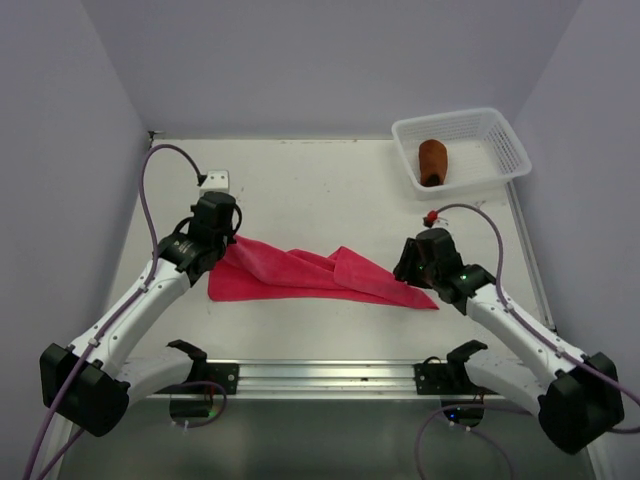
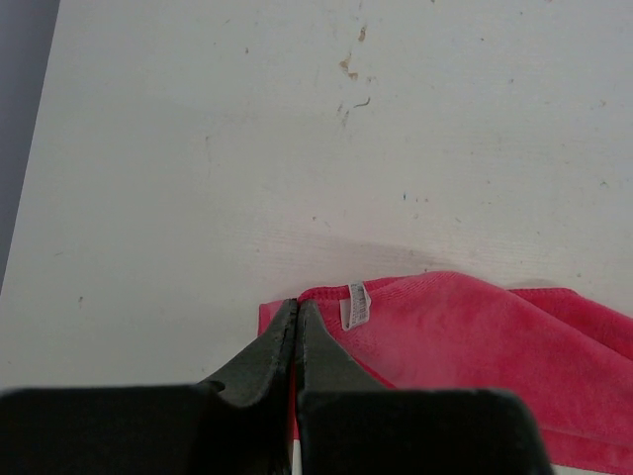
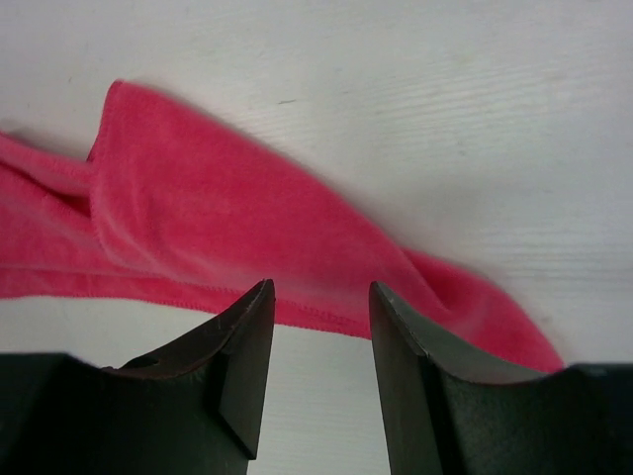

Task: Roll the towels
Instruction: Flatten the towel

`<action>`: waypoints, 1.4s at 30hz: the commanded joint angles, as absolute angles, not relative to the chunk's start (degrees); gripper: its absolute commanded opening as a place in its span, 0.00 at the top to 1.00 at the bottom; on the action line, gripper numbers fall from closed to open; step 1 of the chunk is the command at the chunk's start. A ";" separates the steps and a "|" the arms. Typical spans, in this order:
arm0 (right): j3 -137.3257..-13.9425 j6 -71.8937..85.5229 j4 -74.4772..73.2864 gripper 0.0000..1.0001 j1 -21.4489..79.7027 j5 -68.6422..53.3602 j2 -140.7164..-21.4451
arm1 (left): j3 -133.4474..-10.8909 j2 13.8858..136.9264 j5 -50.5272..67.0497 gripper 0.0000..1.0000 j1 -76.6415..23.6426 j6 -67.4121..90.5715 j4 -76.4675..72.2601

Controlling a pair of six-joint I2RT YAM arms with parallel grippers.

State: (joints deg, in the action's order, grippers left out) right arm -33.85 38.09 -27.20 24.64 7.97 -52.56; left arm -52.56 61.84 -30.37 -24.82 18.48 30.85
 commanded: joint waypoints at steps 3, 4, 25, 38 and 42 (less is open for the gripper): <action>-41.21 29.80 -17.67 0.54 36.88 10.27 -63.70 | -52.38 61.52 -30.23 1.00 -24.70 17.40 28.04; -43.57 29.71 -16.97 0.54 37.96 10.63 -67.37 | -52.38 61.44 -30.23 1.00 -24.70 17.40 28.04; -59.32 29.44 -19.41 0.58 50.45 16.34 -93.16 | -52.47 61.26 -29.79 1.00 -24.70 17.40 28.04; -61.00 31.37 -19.60 0.72 50.54 18.54 -98.71 | -52.38 61.08 -28.92 1.00 -24.70 17.31 27.86; -60.21 31.47 -20.65 0.74 50.45 18.02 -94.85 | -52.38 61.08 -28.92 1.00 -24.70 17.31 27.86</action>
State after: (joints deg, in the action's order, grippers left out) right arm -59.02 30.61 -19.05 50.41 16.49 -98.98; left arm -52.56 61.84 -29.06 -24.82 18.37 30.74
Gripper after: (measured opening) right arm 0.258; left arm 0.008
